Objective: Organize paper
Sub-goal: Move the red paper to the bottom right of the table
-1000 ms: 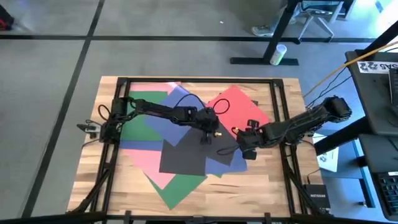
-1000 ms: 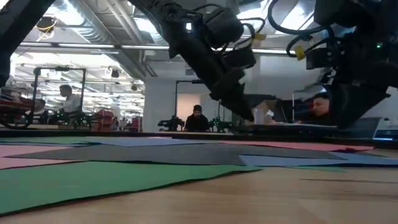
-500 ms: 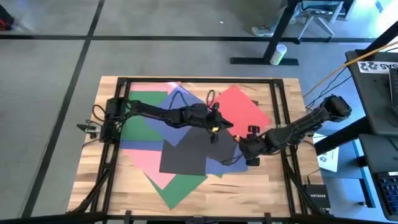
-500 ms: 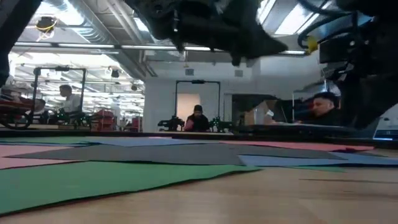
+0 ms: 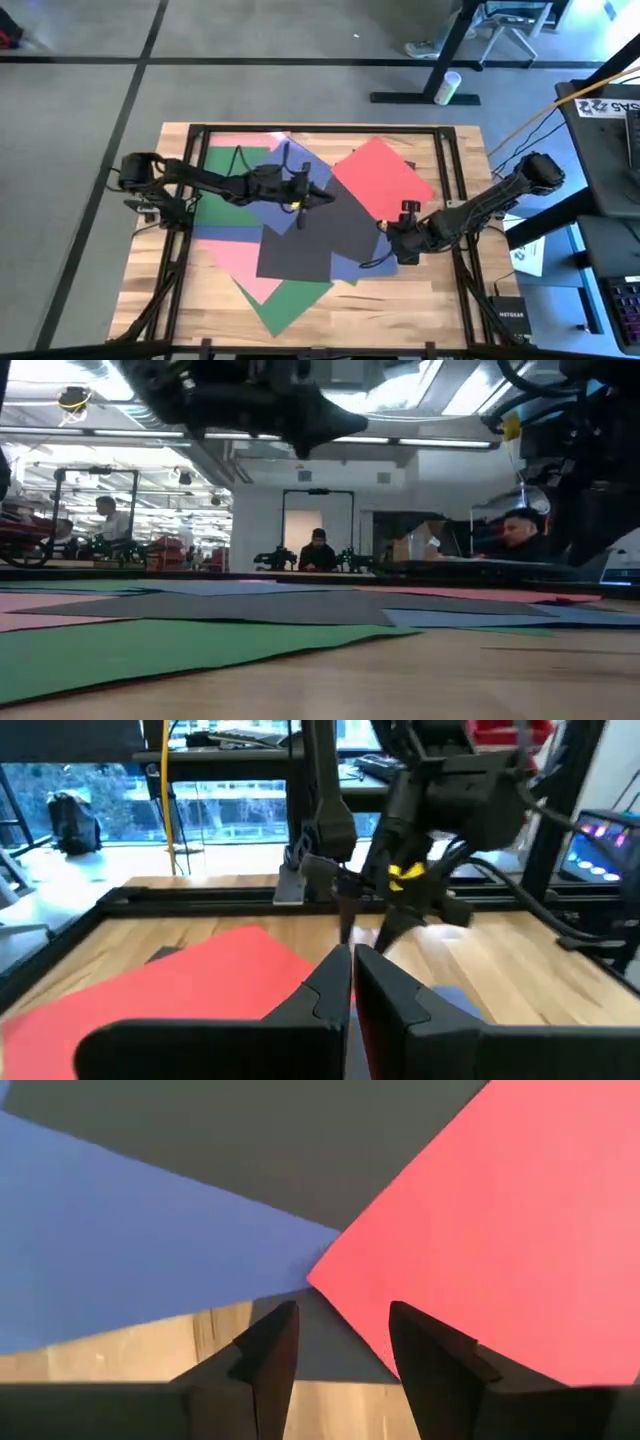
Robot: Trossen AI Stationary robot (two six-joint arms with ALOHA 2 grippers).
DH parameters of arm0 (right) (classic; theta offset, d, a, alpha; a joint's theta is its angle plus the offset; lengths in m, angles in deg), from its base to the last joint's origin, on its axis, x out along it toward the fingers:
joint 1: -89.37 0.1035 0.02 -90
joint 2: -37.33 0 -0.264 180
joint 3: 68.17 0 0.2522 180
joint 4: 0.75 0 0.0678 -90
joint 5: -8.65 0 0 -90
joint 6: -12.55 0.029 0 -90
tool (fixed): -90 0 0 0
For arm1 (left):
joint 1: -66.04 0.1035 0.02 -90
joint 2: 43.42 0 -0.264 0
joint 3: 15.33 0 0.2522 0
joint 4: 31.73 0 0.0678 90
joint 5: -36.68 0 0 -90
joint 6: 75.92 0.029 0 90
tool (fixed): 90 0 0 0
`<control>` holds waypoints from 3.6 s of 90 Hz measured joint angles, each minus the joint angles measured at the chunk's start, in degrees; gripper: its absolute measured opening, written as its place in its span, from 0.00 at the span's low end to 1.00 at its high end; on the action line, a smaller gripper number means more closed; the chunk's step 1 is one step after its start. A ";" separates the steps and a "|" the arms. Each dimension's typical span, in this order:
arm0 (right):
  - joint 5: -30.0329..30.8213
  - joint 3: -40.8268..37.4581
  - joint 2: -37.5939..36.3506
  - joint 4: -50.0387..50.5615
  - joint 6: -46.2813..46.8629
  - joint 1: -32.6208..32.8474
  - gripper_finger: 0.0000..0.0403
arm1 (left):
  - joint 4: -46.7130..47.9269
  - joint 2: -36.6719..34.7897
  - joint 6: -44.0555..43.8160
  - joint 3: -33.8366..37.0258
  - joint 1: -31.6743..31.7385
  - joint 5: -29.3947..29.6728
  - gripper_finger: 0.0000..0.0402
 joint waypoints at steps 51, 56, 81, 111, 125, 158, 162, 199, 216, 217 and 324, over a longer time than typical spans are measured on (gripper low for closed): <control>4.33 -1.85 5.99 -3.16 -1.97 -0.03 0.30 | -5.83 -2.01 -3.16 8.93 1.83 0.10 0.00; 4.23 -1.85 6.01 -3.36 -2.29 -0.03 0.29 | -5.68 -2.01 -3.15 8.93 1.82 0.10 0.00; 3.39 -2.92 6.36 -5.57 -4.62 -0.03 0.28 | -3.88 -2.01 -3.12 8.93 1.83 0.10 0.00; 4.88 -4.93 6.36 -7.73 -6.32 -0.03 0.28 | -3.70 -2.01 -2.71 8.93 1.83 0.10 0.00; 5.42 -4.93 6.36 -8.81 -7.59 -0.03 0.28 | -3.03 -2.01 -2.63 8.93 1.83 0.10 0.00; 5.35 -6.89 6.36 -10.74 -7.62 -0.03 0.28 | -1.60 -2.01 -2.29 8.91 1.83 0.10 0.00; 5.37 -7.72 6.22 -11.80 -7.58 -0.01 0.28 | -1.45 -1.99 -2.29 8.93 1.82 0.10 0.00; 8.50 -8.67 6.34 -15.04 -7.11 -0.03 0.26 | -1.49 -1.99 -2.29 8.91 1.83 0.12 0.00; 8.08 -8.69 6.36 -16.13 -7.08 -0.03 0.10 | -1.49 -1.99 -2.49 8.91 1.83 0.12 0.00; 7.94 -8.69 6.37 -16.30 -7.08 -0.03 0.08 | -1.49 -1.99 -2.50 8.91 1.83 0.10 0.00; -38.78 21.64 6.36 6.94 6.43 1.54 0.00 | -1.68 -1.99 -3.19 8.91 1.77 0.11 0.00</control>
